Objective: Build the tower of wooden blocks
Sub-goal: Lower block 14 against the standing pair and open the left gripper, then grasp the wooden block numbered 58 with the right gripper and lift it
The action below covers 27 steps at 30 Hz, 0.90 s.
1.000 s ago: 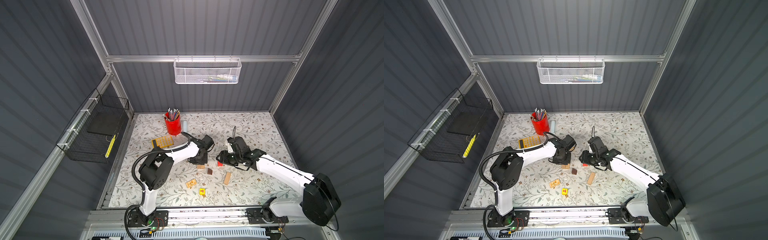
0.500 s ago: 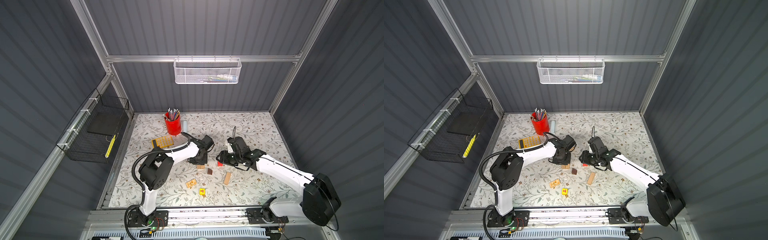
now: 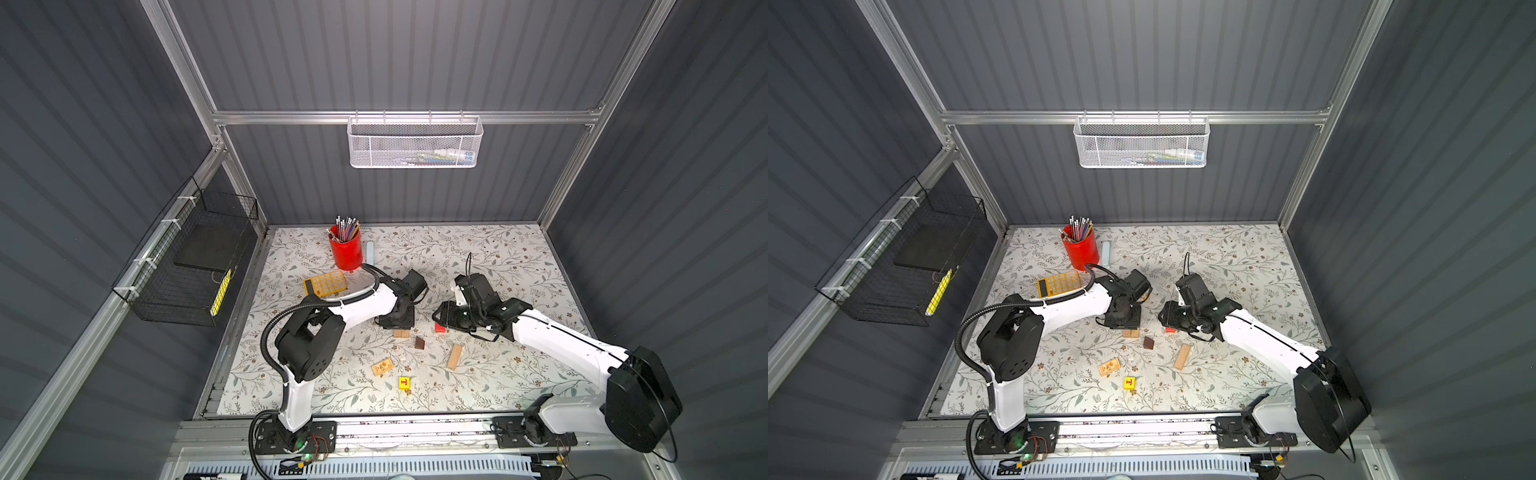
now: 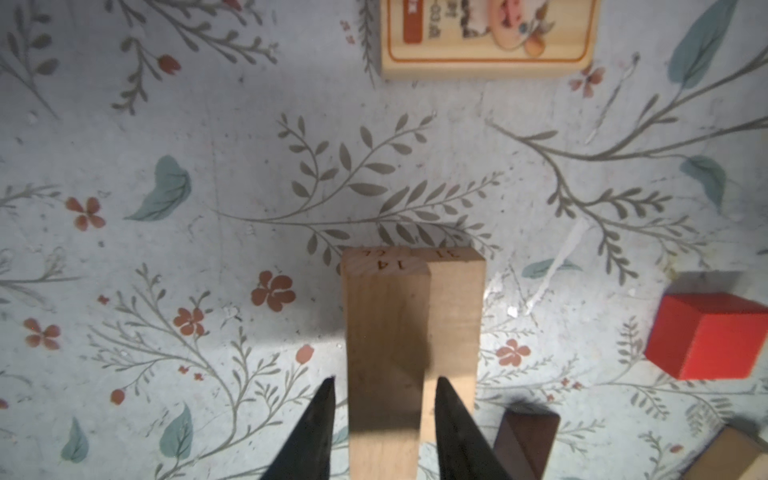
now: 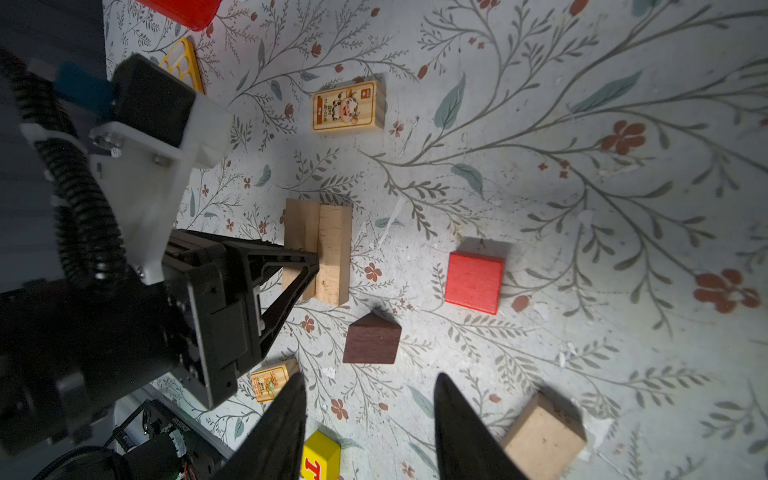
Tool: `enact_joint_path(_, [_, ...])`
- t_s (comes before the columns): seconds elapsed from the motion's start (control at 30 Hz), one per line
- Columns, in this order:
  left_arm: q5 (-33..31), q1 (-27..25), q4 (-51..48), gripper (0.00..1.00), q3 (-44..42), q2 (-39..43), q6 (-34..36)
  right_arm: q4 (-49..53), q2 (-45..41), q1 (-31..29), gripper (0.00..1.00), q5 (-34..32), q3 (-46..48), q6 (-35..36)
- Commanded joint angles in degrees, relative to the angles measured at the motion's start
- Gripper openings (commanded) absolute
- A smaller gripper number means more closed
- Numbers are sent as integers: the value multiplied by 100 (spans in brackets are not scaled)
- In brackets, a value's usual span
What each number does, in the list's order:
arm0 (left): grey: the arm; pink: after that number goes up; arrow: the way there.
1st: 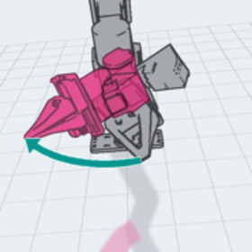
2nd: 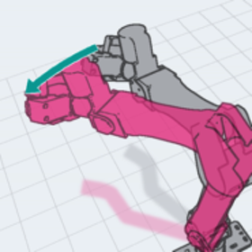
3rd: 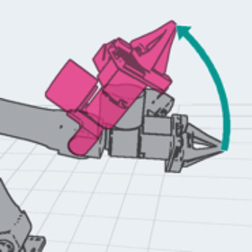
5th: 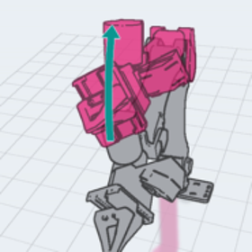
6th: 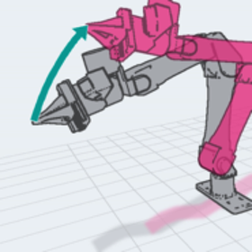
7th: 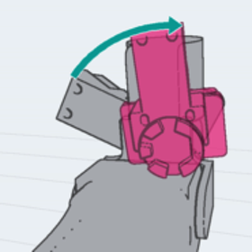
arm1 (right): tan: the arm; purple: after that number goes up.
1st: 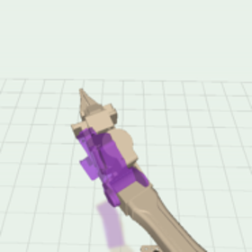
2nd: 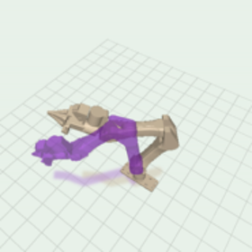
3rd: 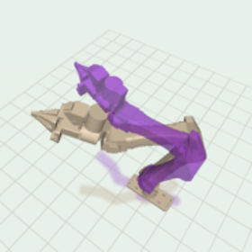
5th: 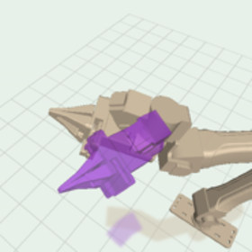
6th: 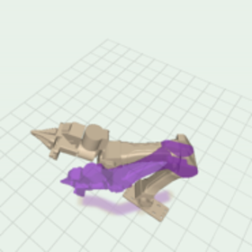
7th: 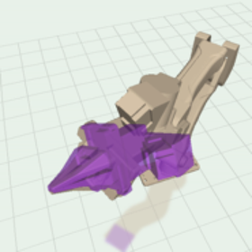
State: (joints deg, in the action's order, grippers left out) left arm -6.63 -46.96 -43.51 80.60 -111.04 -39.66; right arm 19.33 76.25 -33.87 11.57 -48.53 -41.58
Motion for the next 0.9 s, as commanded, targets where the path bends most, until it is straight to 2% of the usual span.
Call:
enact_joint_path(0.0, [-68,-30,-170,42,-27,348,-77,159,-132,24,51,-50,-149,9])
enact_joint_path(0.27, [-205,-26,-149,49,-76,829,-96,1070,-195,51,57,-268,-433,107])
enact_joint_path(0.47, [-228,-30,346,57,-641,1577,12,2125,-206,43,66,-611,-567,-31])
enact_joint_path(0.63, [-202,-32,686,64,-1112,2148,195,2584,-206,-35,75,-977,-321,-591])
enact_joint_path(0.87, [-84,-29,889,76,-1461,2535,437,2372,-50,-464,81,-1250,135,-1704])
